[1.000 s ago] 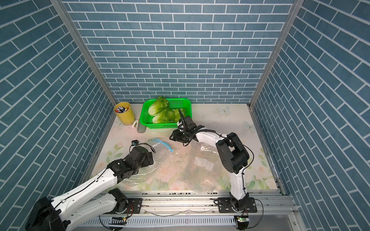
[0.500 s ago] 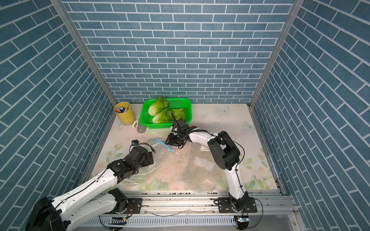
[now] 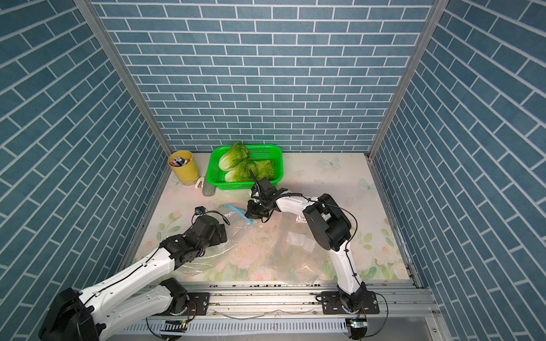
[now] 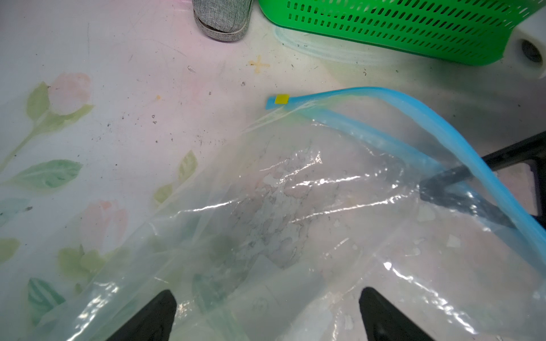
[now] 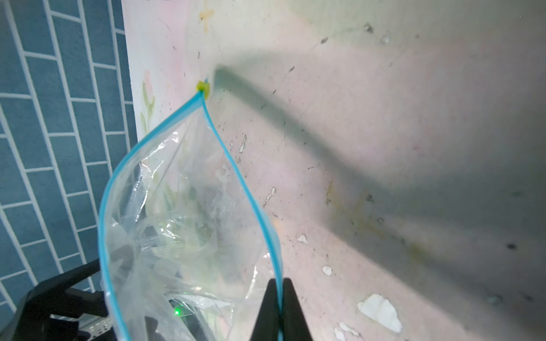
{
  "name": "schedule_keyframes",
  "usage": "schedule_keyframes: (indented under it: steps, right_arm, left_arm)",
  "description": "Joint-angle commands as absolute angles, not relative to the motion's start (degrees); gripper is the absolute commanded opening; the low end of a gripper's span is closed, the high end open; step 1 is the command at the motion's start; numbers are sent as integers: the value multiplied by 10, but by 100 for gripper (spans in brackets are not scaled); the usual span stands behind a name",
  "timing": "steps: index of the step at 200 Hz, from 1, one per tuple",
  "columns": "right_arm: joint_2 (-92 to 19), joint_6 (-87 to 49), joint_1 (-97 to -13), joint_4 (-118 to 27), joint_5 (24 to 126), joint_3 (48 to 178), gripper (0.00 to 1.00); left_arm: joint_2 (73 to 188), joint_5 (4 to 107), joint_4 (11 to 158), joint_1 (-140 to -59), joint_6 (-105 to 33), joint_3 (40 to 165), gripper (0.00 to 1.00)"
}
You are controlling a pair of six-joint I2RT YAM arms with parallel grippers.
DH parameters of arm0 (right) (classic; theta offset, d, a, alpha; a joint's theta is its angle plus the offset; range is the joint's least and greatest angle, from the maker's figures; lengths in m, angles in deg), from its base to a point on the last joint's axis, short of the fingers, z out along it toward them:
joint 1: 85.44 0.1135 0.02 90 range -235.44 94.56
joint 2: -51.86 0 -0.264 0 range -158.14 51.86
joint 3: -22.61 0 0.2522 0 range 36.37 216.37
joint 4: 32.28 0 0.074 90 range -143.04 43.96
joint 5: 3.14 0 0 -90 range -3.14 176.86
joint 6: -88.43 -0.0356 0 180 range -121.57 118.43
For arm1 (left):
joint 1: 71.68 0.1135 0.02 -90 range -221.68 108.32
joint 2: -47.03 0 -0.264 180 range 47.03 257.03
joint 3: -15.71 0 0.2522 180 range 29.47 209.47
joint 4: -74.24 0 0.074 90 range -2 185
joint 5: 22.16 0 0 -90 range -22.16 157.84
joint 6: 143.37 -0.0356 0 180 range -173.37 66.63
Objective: Put the chinese cabbages into a zipper bag and zip it
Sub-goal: Pick up the zipper food storage bag at the center of the board.
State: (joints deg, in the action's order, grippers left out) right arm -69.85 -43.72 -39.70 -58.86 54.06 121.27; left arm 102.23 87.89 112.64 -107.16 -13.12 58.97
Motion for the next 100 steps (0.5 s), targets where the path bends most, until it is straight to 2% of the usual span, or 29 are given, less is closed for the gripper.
schedule_keyframes:
  steps: [1, 52, 100]
  right_arm:
    - [-690, -442, -395, -575, 538, 1211, 0]
    - [-615, -435, -395, -562, 579, 1184, 0]
    - [-534, -422, -395, -573, 647, 1164, 0]
  left_arm:
    - [1023, 881, 1136, -1066, -136, 589, 99]
    - [987, 873, 1183, -1062, -143, 638, 99]
    - [991, 865, 1318, -1060, -170, 795, 99]
